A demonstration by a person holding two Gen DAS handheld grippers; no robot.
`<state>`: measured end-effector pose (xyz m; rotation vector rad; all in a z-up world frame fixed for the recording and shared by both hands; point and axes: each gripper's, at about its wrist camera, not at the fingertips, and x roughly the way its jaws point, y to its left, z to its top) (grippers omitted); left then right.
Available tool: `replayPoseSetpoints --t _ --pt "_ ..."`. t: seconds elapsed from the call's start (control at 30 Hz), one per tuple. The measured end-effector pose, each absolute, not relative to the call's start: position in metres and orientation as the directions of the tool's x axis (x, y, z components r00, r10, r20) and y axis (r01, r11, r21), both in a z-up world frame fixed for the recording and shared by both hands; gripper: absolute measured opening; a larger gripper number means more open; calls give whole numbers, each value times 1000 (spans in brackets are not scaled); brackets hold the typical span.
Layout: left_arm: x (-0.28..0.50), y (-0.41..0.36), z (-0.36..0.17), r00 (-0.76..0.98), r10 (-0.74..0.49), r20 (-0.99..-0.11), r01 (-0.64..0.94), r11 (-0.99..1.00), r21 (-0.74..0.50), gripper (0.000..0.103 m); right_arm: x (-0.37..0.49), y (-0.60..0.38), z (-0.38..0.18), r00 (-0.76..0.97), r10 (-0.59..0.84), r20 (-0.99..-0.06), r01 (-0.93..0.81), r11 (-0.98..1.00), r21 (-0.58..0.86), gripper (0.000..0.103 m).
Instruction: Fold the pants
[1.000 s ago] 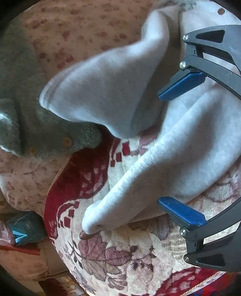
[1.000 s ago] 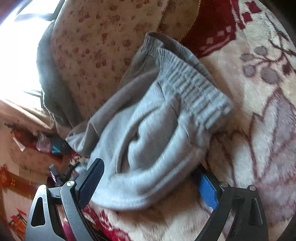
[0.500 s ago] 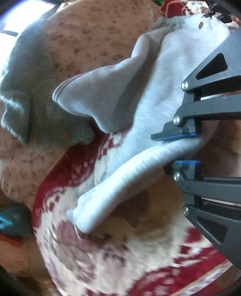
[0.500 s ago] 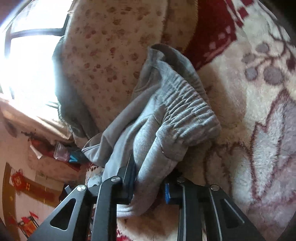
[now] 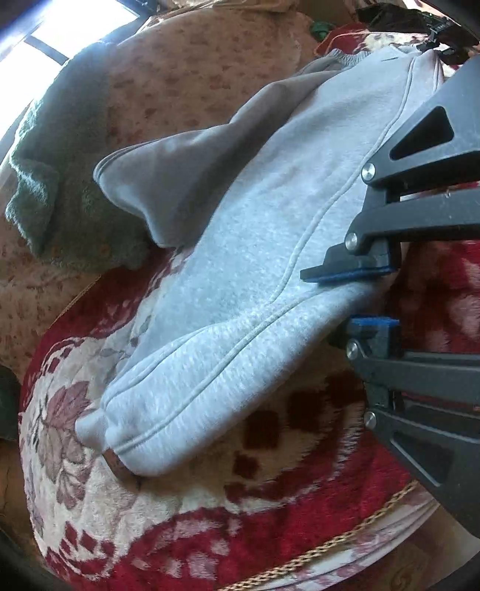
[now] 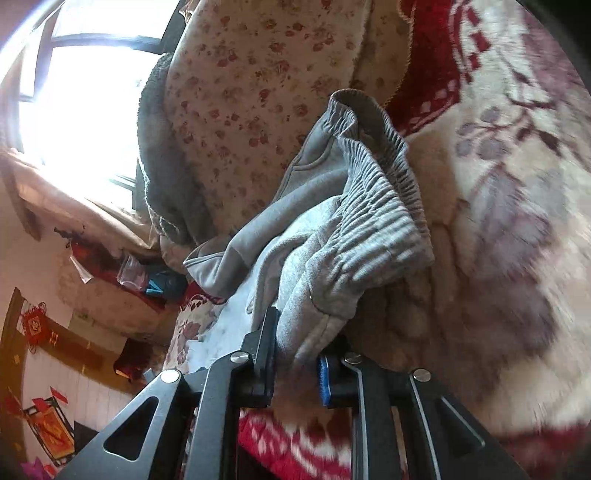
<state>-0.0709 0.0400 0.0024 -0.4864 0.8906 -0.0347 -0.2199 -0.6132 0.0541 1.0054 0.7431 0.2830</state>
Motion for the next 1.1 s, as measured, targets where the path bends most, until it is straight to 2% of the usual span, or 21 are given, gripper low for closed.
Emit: replayPoseSetpoints --t 0.13,0.2,0.23,0.3,0.33,0.37,0.43,0.53,0.7,0.83,1.07,1.1 --pt "-82 46 -5 628 -269 -730 -171 867 -467 17 -249 -622 45 723 533 -440 146 505 851 17" --pt "-87 58 -10 629 -296 -719 -201 832 -517 26 -253 -625 39 706 542 -457 165 501 849 17" --pt "-90 63 -11 636 -292 -715 -216 821 -528 36 -254 -628 35 696 548 -463 178 493 851 17" --pt "-96 74 -9 658 -263 -706 -246 811 -531 39 -255 -632 34 698 535 -476 204 489 848 22" --pt "-98 78 -8 664 -242 -707 -264 809 -525 51 -254 -632 34 692 524 -497 223 499 838 24" --pt "-100 83 -6 671 -215 -709 -287 807 -516 68 -254 -635 35 678 491 -547 266 531 805 25" --pt "-99 96 -2 691 -164 -704 -333 792 -511 79 -254 -640 40 675 463 -575 286 554 782 26" --pt "-90 111 -2 691 -110 -715 -383 782 -491 79 -255 -646 53 685 432 -586 286 581 762 32" --pt "-71 128 -8 663 -25 -748 -446 789 -422 79 -240 -626 82 697 456 -554 182 635 751 71" --pt "-63 129 -11 615 52 -787 -459 835 -303 76 -217 -598 93 667 501 -551 97 674 732 71" --pt "-76 121 23 653 92 -752 -428 863 -267 76 -175 -565 98 608 526 -594 16 740 672 72" --pt "-76 116 34 666 96 -739 -412 873 -259 77 -166 -559 104 603 523 -602 -9 759 650 75"
